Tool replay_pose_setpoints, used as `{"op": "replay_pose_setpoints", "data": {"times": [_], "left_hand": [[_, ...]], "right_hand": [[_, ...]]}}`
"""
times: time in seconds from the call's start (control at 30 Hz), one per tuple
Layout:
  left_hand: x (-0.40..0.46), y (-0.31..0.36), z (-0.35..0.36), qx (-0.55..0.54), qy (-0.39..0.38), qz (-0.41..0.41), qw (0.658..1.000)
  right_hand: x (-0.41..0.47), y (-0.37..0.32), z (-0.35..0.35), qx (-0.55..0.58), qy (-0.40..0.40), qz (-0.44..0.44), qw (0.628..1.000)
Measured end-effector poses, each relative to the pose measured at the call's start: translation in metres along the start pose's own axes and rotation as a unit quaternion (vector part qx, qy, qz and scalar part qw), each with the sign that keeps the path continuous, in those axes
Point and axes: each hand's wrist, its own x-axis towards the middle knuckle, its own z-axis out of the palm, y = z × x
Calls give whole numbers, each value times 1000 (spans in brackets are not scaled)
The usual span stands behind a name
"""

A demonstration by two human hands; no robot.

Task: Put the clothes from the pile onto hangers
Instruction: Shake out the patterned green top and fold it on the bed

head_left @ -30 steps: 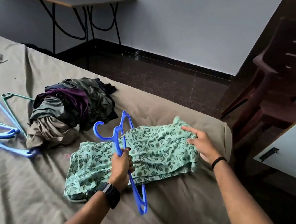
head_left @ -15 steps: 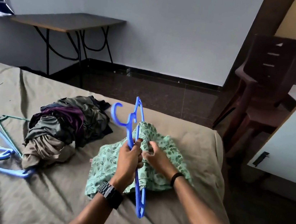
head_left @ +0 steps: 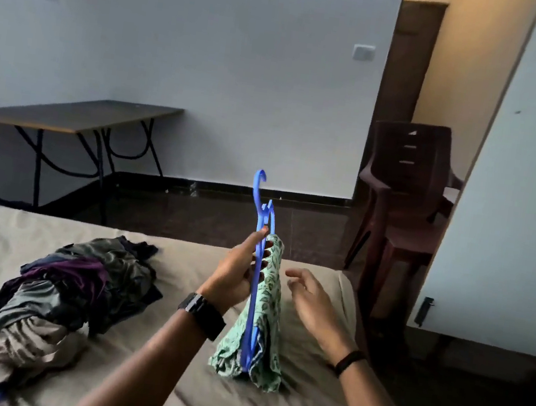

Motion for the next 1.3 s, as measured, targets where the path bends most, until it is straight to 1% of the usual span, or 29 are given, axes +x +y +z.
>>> {"op": "replay_pose_setpoints", "data": {"times": [0.1, 0.2, 0.23, 0.37, 0.5, 0.57, 0.6, 0.67, 0.77, 0.83, 0.9, 0.93, 0.97, 1.0, 1.03, 1.07, 1.1, 1.13, 1.17, 1.2, 1.3], "left_hand": [[19, 3, 16, -14, -4, -29, 999], [38, -5, 54, 26, -4, -39, 999], [42, -8, 71, 49, -6, -36, 998], [48, -19, 130, 88, -28, -24, 995], [63, -34, 187, 114, -78, -24, 990], [71, -40, 215, 97, -110, -35, 988], [74, -42, 229, 78, -132, -36, 987], [89, -51, 259, 57, -152, -32, 986], [129, -71, 294, 64, -146, -12, 987], [163, -89, 312, 101, -159, -7, 982], [193, -104, 326, 151, -186, 9, 971], [207, -109, 332, 203, -199, 37, 958], [224, -116, 340, 291, -213, 93, 928], [236, -119, 344, 408, -220, 169, 870], [245, -120, 347, 524, -225, 251, 782], [258, -121, 351, 600, -238, 308, 699], [267, -118, 354, 652, -256, 340, 628], [278, -116, 359, 679, -276, 350, 583], [284, -111, 364, 697, -293, 355, 549], [290, -104, 371, 704, -303, 370, 525], [305, -64, 407, 687, -300, 433, 500]], "right_hand": [[-17, -6, -23, 73, -32, 61, 995], [-30, -4, -60, 137, -92, 121, 979], [-32, -3, -73, 145, -98, 131, 976], [-33, 9, -120, 119, -63, 119, 984], [-22, 21, -171, 146, -51, 108, 982], [-16, 26, -197, 102, -48, 80, 990], [-13, 30, -209, 60, -44, 65, 995], [-4, 44, -237, -32, 2, 49, 998], [17, 72, -282, -117, 121, 45, 985], [35, 94, -315, -137, 182, 29, 973], [51, 108, -345, -121, 200, 22, 972], [57, 114, -358, -101, 196, 24, 975], [66, 122, -374, -84, 186, 35, 978], [70, 126, -387, -65, 171, 42, 982], [74, 127, -397, -48, 156, 48, 985], [81, 130, -410, -34, 141, 56, 988], [86, 130, -420, -27, 133, 60, 989], [93, 127, -433, -20, 130, 65, 989], [97, 122, -443, -9, 132, 70, 989], [101, 115, -453, 9, 136, 73, 988], [113, 80, -491, 52, 132, 84, 986]]}}
